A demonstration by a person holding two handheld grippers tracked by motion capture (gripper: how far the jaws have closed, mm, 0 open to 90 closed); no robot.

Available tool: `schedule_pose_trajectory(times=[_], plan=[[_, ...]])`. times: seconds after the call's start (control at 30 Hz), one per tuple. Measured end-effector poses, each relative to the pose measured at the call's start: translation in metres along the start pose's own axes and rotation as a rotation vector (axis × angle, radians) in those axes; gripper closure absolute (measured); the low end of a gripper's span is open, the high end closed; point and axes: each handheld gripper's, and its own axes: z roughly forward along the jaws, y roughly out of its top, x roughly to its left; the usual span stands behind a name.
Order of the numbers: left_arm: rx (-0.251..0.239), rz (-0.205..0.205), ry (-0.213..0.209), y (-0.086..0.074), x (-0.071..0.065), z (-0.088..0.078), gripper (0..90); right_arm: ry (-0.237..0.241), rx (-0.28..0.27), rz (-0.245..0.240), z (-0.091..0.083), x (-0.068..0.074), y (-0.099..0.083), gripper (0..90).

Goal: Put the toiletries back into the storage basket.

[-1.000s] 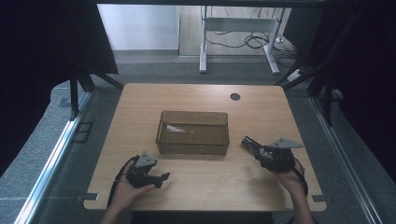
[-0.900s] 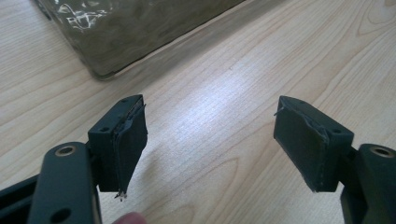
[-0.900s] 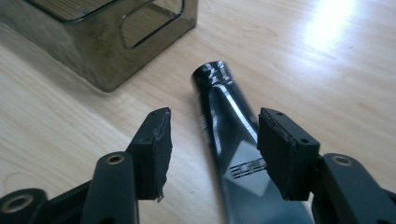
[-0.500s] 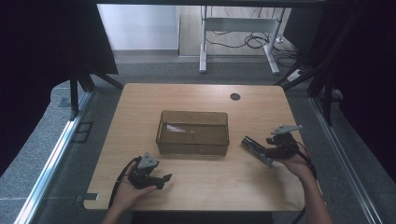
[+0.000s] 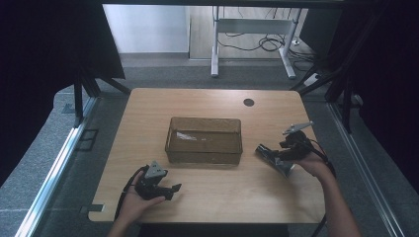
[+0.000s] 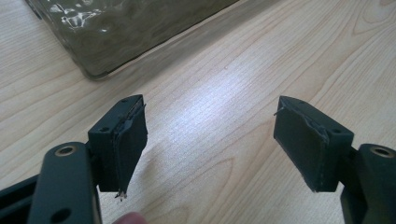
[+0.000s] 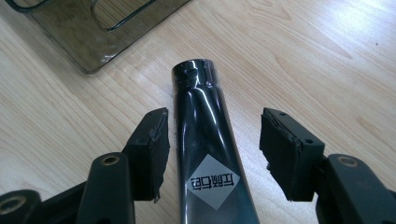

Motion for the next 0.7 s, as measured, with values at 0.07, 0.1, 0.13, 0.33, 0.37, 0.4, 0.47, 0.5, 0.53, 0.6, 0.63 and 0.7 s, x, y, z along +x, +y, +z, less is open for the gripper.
schedule_pose_trajectory(times=[0.07, 0.1, 0.13, 0.33, 0.37, 0.4, 0.47, 0.5, 0.53, 0.6, 0.63, 0.7], plan=[[0.0, 0.001, -0.001, 0.0, 0.0, 0.0, 26.2, -0.002, 0.013, -0.013, 0.002, 0.0, 0.003, 42.7], [-0.001, 0.0, -0.002, 0.0, 0.0, 0.0, 26.2, -0.003, 0.021, -0.02, 0.003, 0.0, 0.005, 42.7], [0.001, 0.0, -0.001, 0.0, -0.001, 0.0, 26.2, -0.003, 0.021, -0.02, 0.003, 0.0, 0.005, 42.7], [-0.005, 0.001, -0.003, 0.001, 0.0, -0.002, 26.2, -0.004, 0.074, -0.049, 0.011, 0.001, 0.014, 42.6], [-0.003, 0.001, -0.003, 0.0, 0.0, -0.002, 26.2, -0.005, 0.088, -0.059, 0.013, 0.002, 0.015, 42.5], [-0.004, 0.0, -0.001, 0.0, 0.0, -0.002, 26.2, -0.008, 0.097, -0.067, 0.015, 0.003, 0.017, 42.4], [-0.008, -0.003, -0.001, 0.0, 0.001, -0.002, 26.2, -0.007, 0.124, -0.089, 0.019, 0.004, 0.02, 42.1], [-0.006, 0.001, -0.001, 0.0, 0.001, -0.002, 26.2, -0.008, 0.135, -0.089, 0.021, 0.005, 0.021, 42.1], [-0.006, 0.001, -0.002, 0.0, 0.001, -0.002, 26.2, -0.002, 0.15, -0.09, 0.022, 0.005, 0.022, 41.5], [-0.006, 0.002, -0.002, 0.0, 0.001, -0.002, 26.2, -0.002, 0.161, -0.102, 0.024, 0.005, 0.022, 41.3], [-0.007, 0.001, -0.002, 0.0, 0.001, -0.002, 26.2, -0.007, 0.198, -0.116, 0.028, 0.005, 0.022, 40.2], [-0.011, 0.001, -0.003, 0.001, 0.001, -0.003, 26.2, -0.005, 0.224, -0.121, 0.032, 0.006, 0.021, 39.3]])
